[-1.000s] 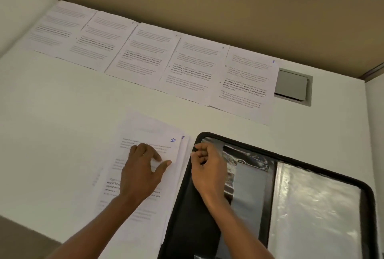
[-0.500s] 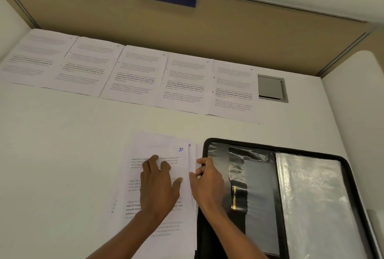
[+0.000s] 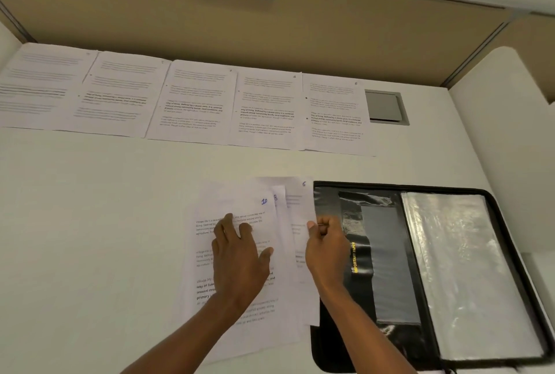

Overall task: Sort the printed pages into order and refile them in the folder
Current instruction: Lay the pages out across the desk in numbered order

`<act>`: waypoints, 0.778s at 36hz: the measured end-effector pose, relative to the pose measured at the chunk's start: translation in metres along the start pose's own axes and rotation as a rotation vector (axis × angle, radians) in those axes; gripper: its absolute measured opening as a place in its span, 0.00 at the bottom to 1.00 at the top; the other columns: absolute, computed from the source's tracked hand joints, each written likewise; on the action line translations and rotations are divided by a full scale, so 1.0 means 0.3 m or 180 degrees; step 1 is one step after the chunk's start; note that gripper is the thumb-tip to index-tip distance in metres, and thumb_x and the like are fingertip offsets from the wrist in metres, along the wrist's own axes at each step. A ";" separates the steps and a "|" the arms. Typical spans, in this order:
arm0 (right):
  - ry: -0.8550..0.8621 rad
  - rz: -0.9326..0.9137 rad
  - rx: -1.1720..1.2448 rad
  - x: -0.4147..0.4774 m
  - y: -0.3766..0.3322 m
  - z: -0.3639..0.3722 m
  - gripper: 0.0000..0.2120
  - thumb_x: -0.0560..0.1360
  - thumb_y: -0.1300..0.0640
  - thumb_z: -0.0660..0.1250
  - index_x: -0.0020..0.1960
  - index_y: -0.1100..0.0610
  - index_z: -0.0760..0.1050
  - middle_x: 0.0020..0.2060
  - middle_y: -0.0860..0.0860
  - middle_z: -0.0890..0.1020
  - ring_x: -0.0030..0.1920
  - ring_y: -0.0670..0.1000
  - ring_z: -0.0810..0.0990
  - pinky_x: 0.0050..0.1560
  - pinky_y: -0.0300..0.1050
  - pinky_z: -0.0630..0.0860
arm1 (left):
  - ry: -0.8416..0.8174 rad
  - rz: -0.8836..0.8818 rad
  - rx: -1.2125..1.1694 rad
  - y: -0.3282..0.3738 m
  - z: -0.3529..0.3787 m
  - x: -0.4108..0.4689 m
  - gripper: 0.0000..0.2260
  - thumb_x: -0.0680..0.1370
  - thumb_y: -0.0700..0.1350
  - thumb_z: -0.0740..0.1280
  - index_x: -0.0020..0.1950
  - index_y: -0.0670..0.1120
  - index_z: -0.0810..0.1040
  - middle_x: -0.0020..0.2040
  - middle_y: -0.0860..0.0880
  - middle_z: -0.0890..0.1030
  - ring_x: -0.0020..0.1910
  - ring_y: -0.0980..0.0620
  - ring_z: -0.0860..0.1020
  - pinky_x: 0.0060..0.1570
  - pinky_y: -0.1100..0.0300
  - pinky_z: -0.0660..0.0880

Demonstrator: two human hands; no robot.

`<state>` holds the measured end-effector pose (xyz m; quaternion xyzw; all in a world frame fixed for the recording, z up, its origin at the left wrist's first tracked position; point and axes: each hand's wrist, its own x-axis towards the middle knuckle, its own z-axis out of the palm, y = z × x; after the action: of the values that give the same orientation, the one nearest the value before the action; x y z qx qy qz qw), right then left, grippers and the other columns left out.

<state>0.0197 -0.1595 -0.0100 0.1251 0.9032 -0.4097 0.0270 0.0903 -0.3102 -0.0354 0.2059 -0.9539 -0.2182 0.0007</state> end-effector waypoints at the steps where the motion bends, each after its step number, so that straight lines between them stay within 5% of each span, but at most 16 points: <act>1: 0.0074 -0.0039 -0.0058 0.003 0.000 -0.011 0.05 0.83 0.54 0.68 0.50 0.52 0.73 0.38 0.45 0.80 0.36 0.46 0.81 0.33 0.39 0.75 | -0.0024 0.0014 0.0000 -0.005 -0.002 -0.001 0.27 0.75 0.59 0.75 0.67 0.43 0.76 0.77 0.38 0.63 0.78 0.37 0.60 0.69 0.42 0.73; 13: 0.1094 -0.0700 -0.0454 0.031 -0.030 -0.226 0.03 0.83 0.57 0.68 0.53 0.55 0.75 0.40 0.46 0.80 0.34 0.39 0.74 0.31 0.36 0.65 | -0.0162 0.0042 0.0017 -0.017 -0.017 -0.018 0.27 0.78 0.58 0.73 0.69 0.43 0.74 0.79 0.38 0.59 0.80 0.38 0.57 0.73 0.43 0.69; 19: 0.1418 -0.0692 -0.0363 0.058 -0.043 -0.348 0.04 0.84 0.57 0.67 0.55 0.58 0.75 0.44 0.48 0.79 0.37 0.50 0.75 0.35 0.33 0.64 | -0.0170 0.0026 0.0081 -0.007 -0.014 -0.016 0.26 0.77 0.57 0.73 0.69 0.43 0.75 0.79 0.37 0.61 0.79 0.37 0.58 0.72 0.43 0.69; 28: 0.1448 -0.0470 -0.0004 0.120 -0.021 -0.488 0.05 0.83 0.56 0.70 0.56 0.56 0.75 0.46 0.48 0.82 0.40 0.51 0.81 0.43 0.46 0.77 | 0.0122 0.0181 -0.0390 0.107 -0.023 0.030 0.21 0.76 0.58 0.76 0.61 0.45 0.80 0.69 0.44 0.74 0.71 0.42 0.70 0.65 0.46 0.74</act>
<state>-0.0087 -0.0467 0.0863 0.1478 0.8929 -0.3713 -0.2072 0.0701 -0.2904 -0.0165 0.1825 -0.9441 -0.2721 0.0379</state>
